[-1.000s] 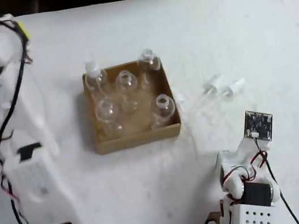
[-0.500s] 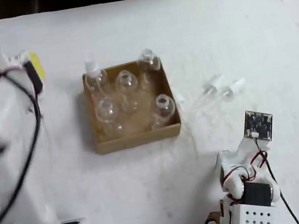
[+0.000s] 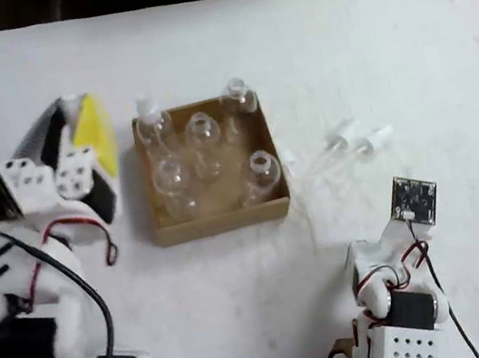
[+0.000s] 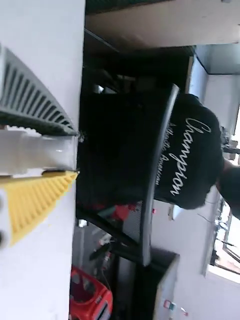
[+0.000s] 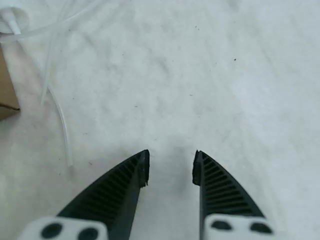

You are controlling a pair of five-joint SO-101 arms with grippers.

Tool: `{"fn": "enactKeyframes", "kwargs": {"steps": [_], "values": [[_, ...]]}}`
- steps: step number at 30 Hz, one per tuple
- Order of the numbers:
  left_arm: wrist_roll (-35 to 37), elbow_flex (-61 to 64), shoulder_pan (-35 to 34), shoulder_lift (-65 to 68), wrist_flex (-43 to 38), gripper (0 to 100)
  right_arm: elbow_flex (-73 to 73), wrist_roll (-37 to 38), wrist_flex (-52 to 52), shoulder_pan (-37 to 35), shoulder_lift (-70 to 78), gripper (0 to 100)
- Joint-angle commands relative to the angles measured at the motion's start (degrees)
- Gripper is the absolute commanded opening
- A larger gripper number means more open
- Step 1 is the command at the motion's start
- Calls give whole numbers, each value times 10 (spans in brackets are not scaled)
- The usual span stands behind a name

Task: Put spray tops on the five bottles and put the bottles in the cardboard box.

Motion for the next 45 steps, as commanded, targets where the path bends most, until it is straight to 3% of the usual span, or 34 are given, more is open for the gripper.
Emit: {"fn": "enactKeyframes", "kwargs": {"steps": [1, 10, 22, 30, 45], "values": [[39, 48, 16, -35, -135, 23, 5, -4, 5, 7, -2, 128], [102, 215, 25, -16, -434, 20, 5, -4, 5, 7, -2, 128], [98, 351, 24, -4, -651, 20, 5, -4, 5, 7, -2, 128], [86, 355, 23, 131, -799, 20, 5, -4, 5, 7, -2, 128], [84, 389, 23, 157, -814, 20, 5, -4, 5, 7, -2, 128]]}}
